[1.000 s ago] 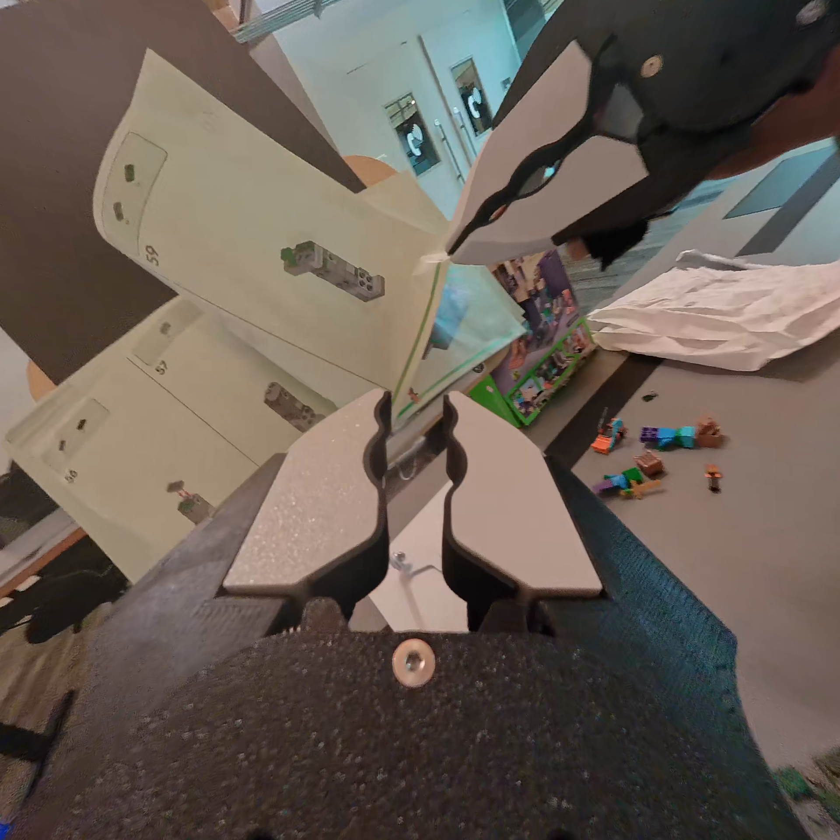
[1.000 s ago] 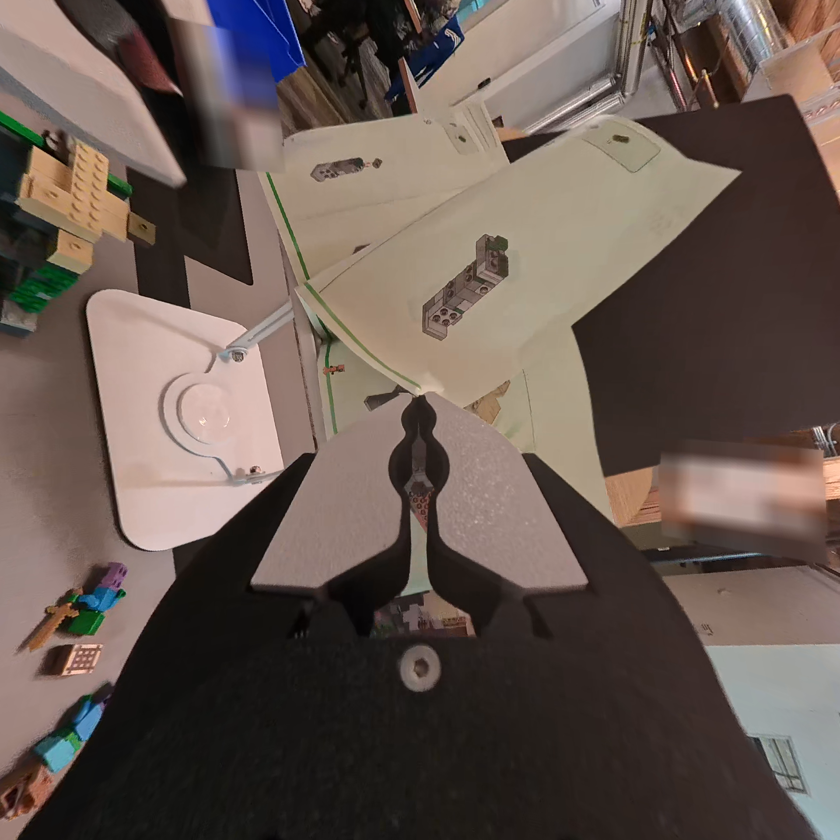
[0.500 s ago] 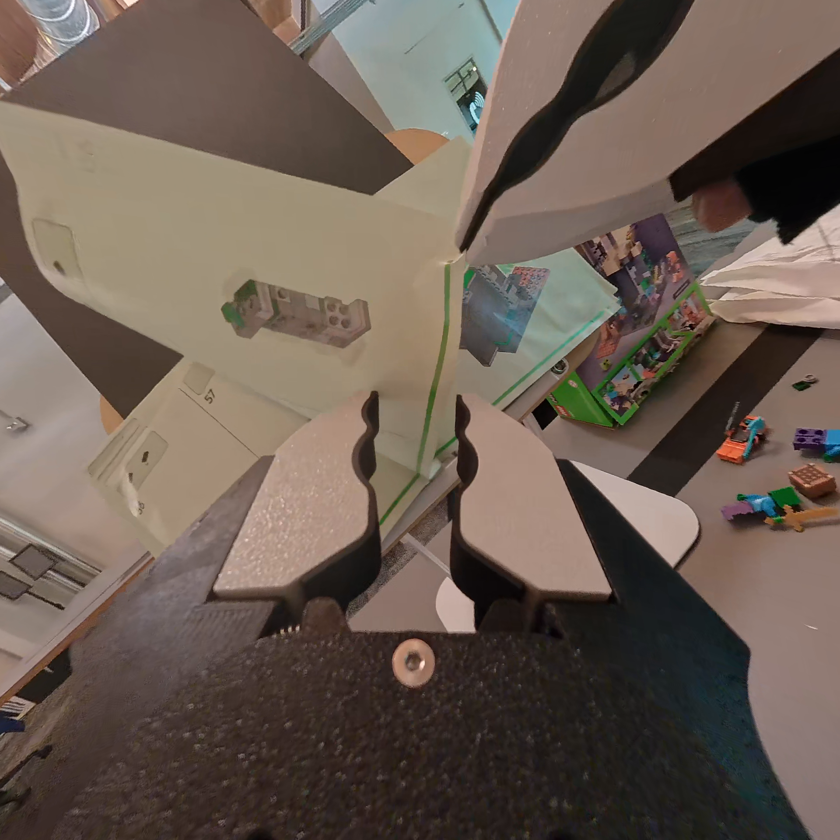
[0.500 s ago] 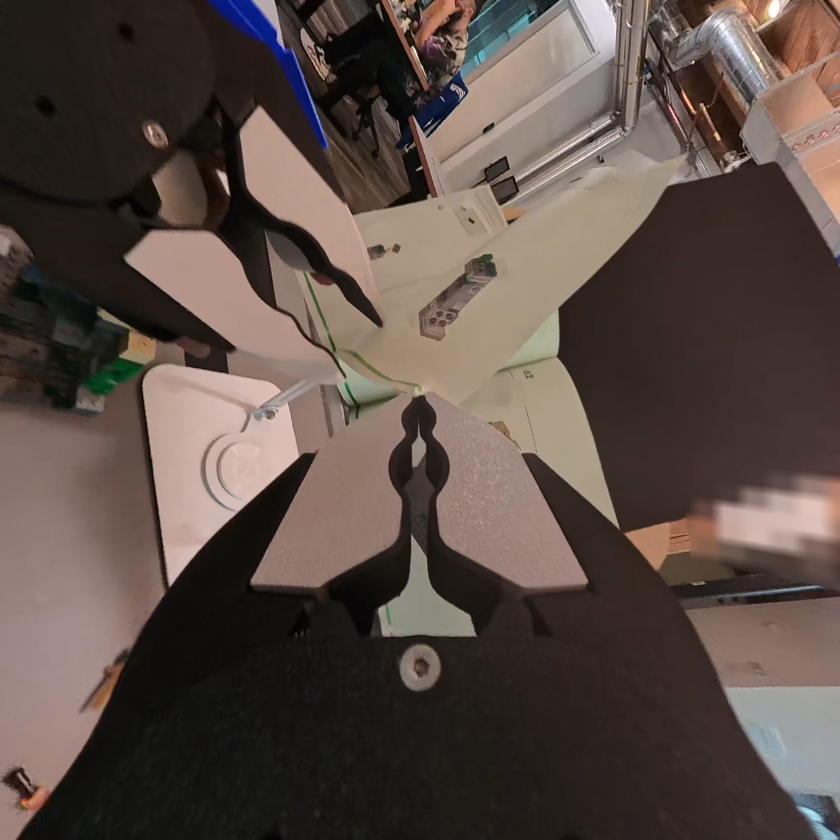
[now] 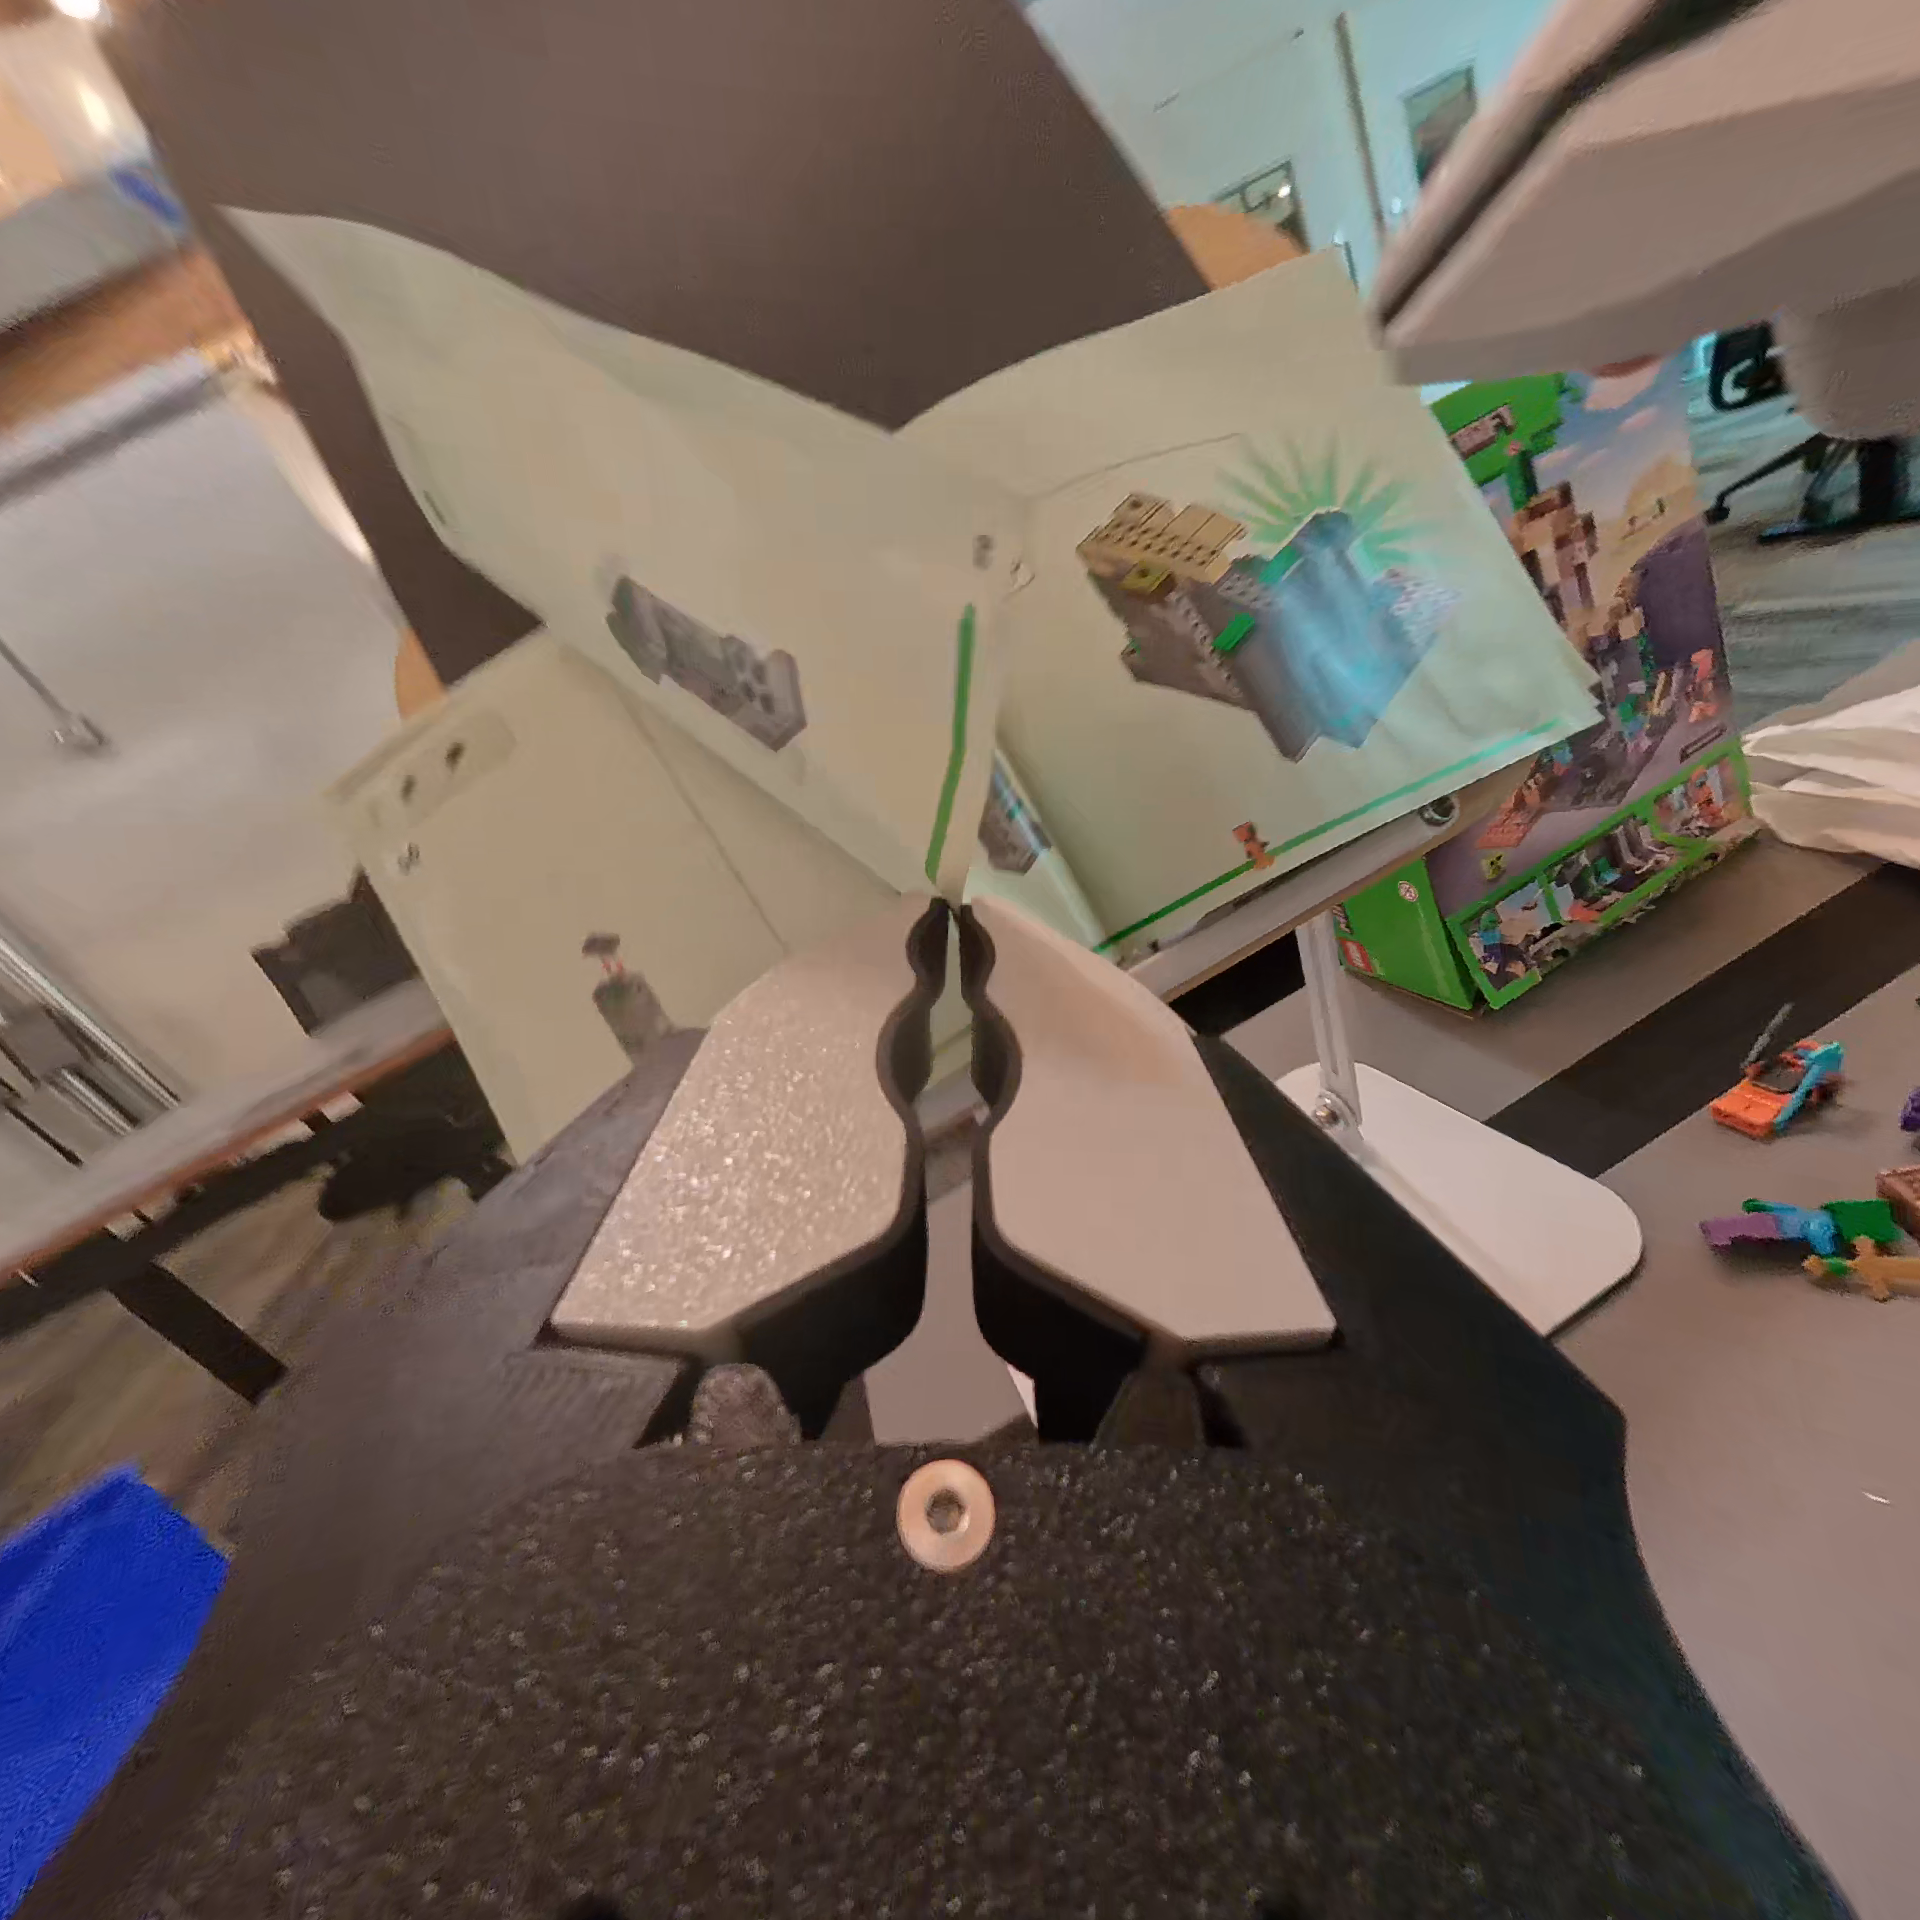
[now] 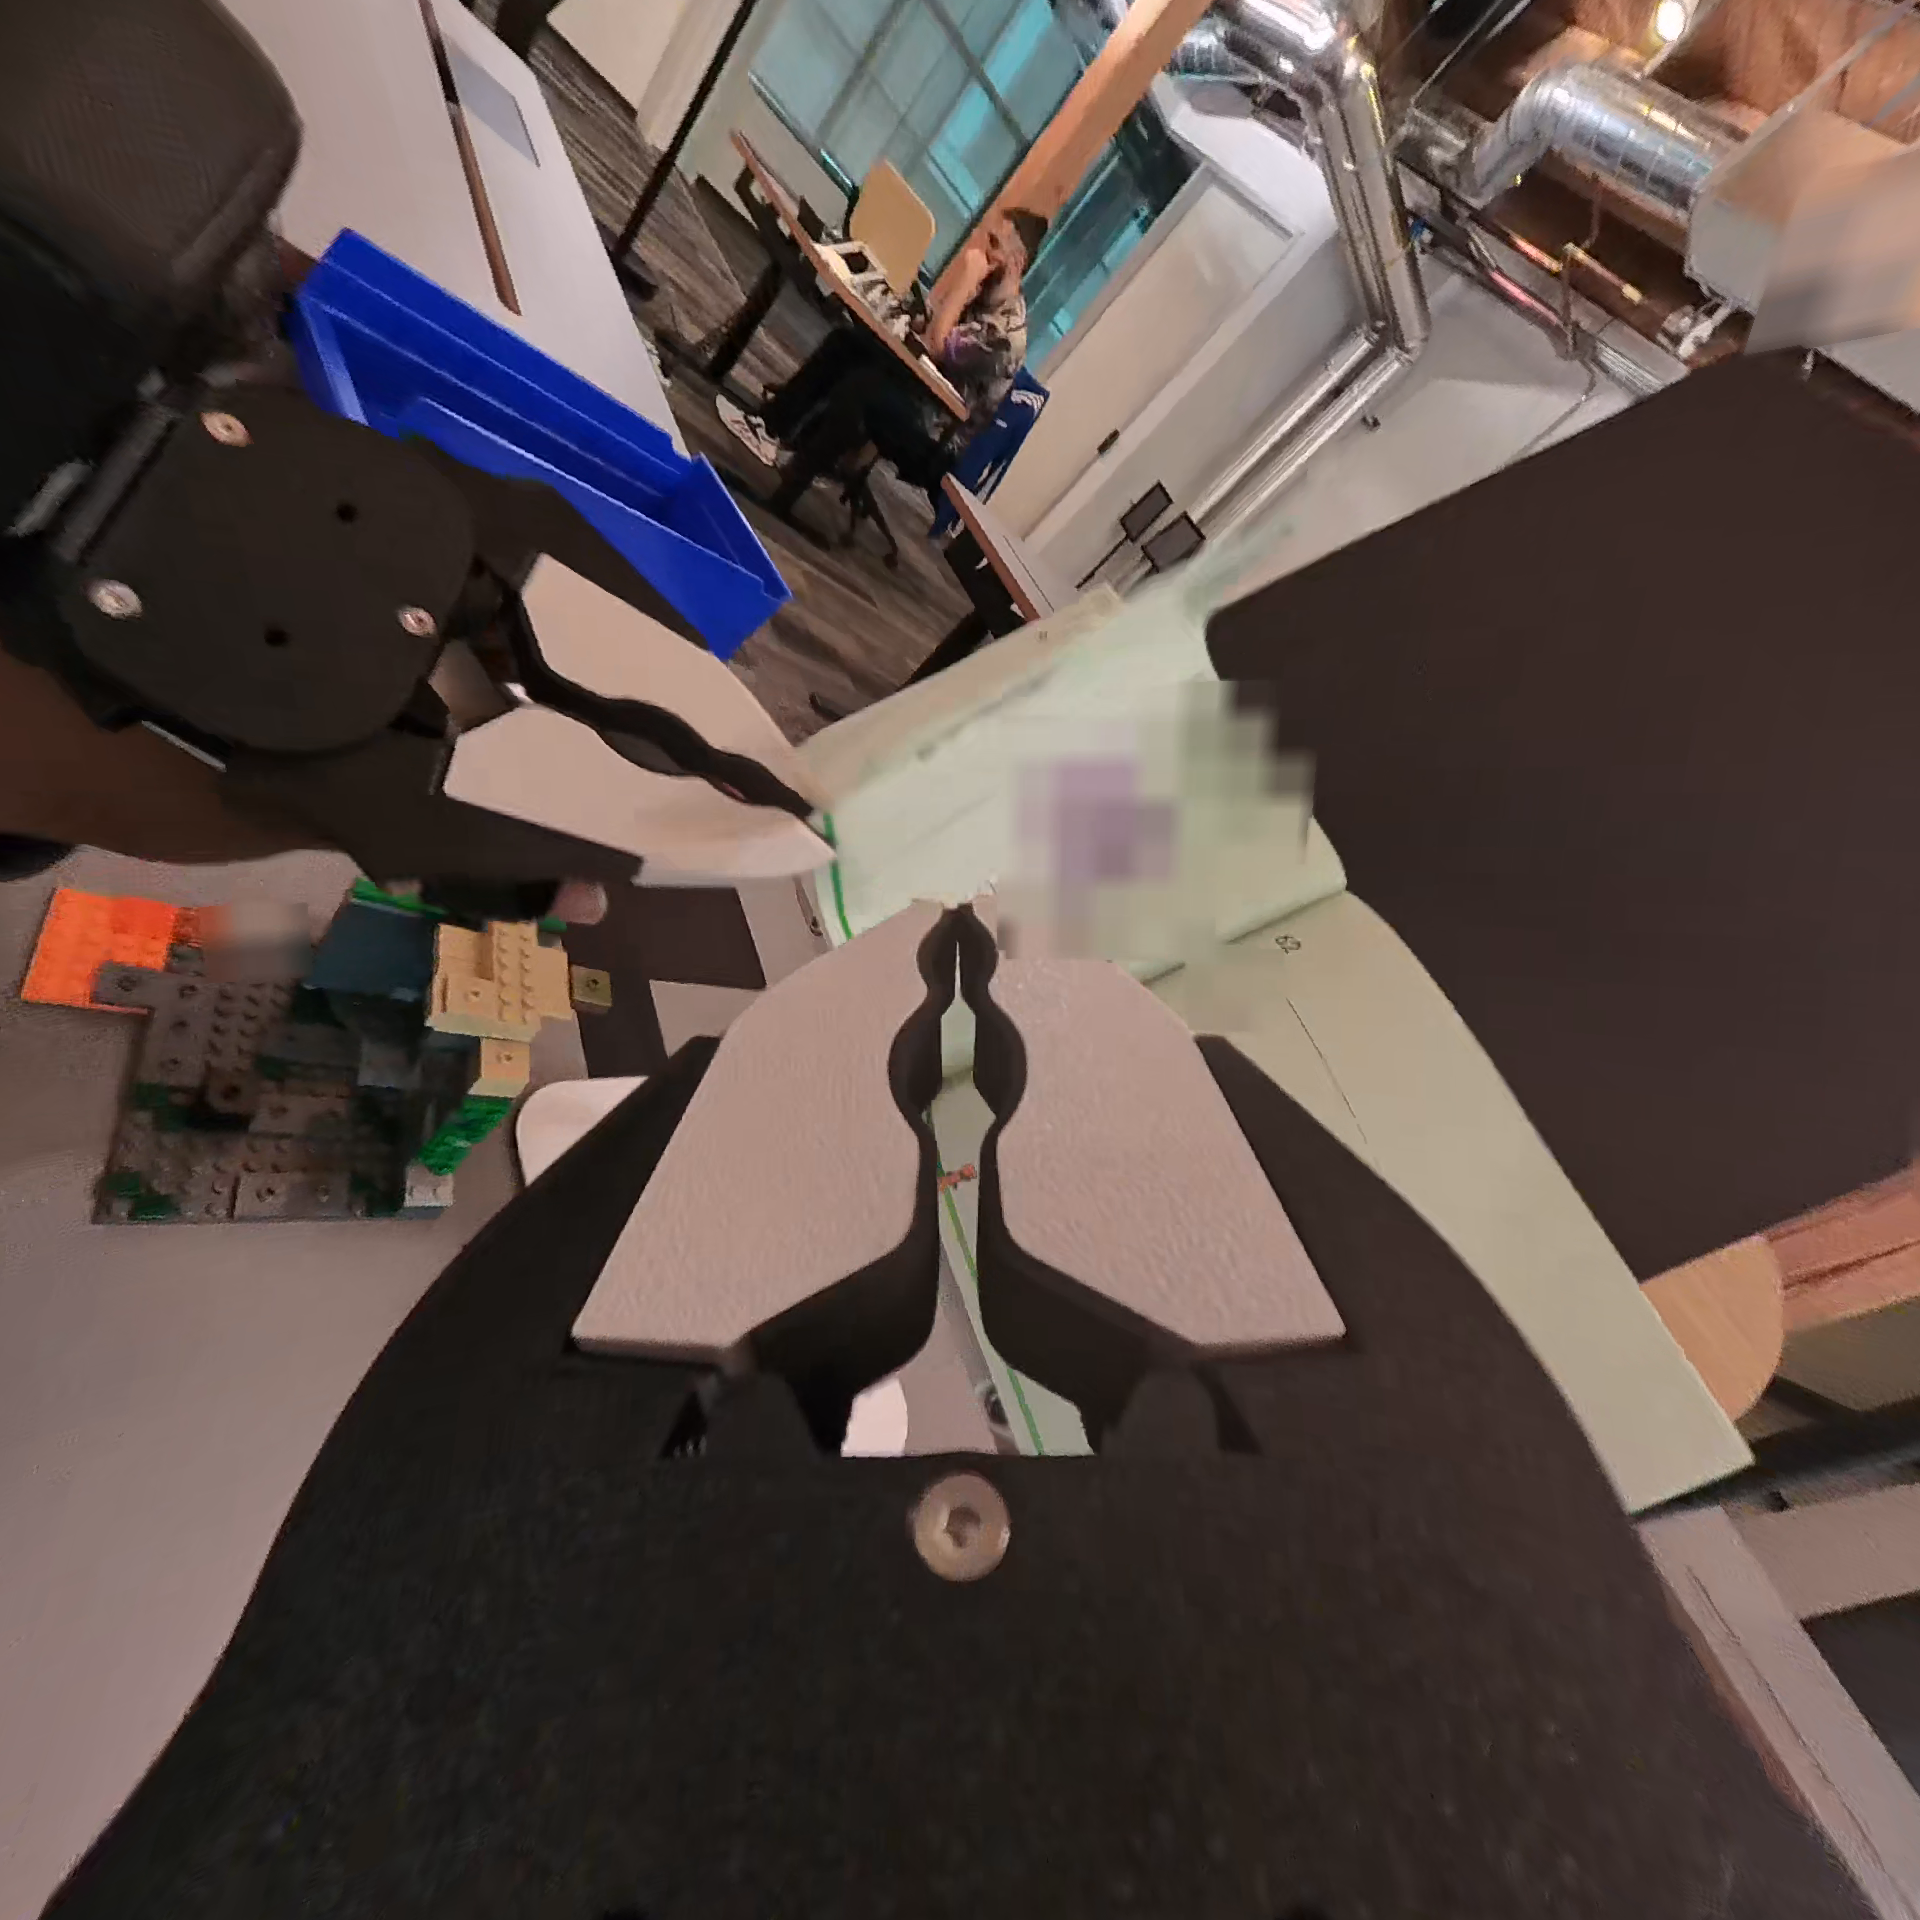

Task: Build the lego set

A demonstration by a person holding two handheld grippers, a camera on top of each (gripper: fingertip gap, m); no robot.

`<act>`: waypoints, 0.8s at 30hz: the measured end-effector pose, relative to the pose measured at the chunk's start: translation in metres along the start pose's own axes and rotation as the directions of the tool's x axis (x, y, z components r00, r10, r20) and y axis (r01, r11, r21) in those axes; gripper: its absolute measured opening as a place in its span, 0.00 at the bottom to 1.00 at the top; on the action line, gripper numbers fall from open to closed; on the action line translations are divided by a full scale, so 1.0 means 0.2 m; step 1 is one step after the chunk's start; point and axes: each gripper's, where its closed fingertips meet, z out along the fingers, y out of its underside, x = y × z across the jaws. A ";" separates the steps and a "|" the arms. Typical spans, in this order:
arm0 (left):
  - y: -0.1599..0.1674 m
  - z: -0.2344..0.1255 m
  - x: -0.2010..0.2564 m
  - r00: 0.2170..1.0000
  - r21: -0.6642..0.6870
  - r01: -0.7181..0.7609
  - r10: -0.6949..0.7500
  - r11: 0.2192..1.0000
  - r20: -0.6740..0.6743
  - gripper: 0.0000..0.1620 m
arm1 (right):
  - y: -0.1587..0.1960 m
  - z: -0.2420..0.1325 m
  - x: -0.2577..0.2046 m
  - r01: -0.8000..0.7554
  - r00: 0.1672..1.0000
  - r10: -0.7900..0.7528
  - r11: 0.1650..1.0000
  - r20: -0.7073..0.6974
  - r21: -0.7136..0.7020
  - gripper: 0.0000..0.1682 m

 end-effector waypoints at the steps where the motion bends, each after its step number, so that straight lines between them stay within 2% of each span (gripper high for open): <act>1: 0.03 0.00 -0.02 0.999 -0.017 0.053 -0.053 0.998 -0.001 0.01 | 0.03 0.01 0.01 -0.005 1.000 0.004 1.000 -0.007 -0.022 0.00; 6: 0.22 0.03 -0.14 0.960 -0.106 0.279 -0.280 0.954 0.006 0.01 | 0.29 0.10 0.04 0.016 0.999 -0.024 0.977 -0.035 -0.211 0.00; 13: 0.42 0.08 -0.22 0.899 -0.239 0.425 -0.438 0.873 0.001 0.03 | 0.64 0.27 0.04 0.085 0.995 -0.102 0.892 -0.014 -0.445 0.00; 18: 0.52 0.00 -0.30 0.728 -0.299 0.656 -0.686 0.693 0.009 0.05 | 0.79 0.29 0.09 0.032 0.997 -0.067 0.832 -0.044 -0.554 0.00; 20: 0.51 -0.06 -0.36 0.624 -0.266 0.758 -0.781 0.596 0.025 0.05 | 0.81 0.29 0.10 0.012 0.998 -0.048 0.829 -0.050 -0.559 0.00; 22: 0.47 -0.12 -0.41 0.522 -0.174 0.843 -0.852 0.510 0.030 0.04 | 0.81 0.29 0.10 -0.002 0.997 -0.039 0.826 -0.061 -0.563 0.00; 23: 0.42 -0.15 -0.41 0.507 -0.134 0.855 -0.862 0.501 0.011 0.03 | 0.81 0.29 0.10 -0.003 0.997 -0.041 0.825 -0.066 -0.565 0.00; 24: 0.36 -0.16 -0.38 0.529 -0.116 0.842 -0.849 0.527 -0.017 0.02 | 0.81 0.29 0.10 -0.007 0.996 -0.042 0.824 -0.073 -0.567 0.00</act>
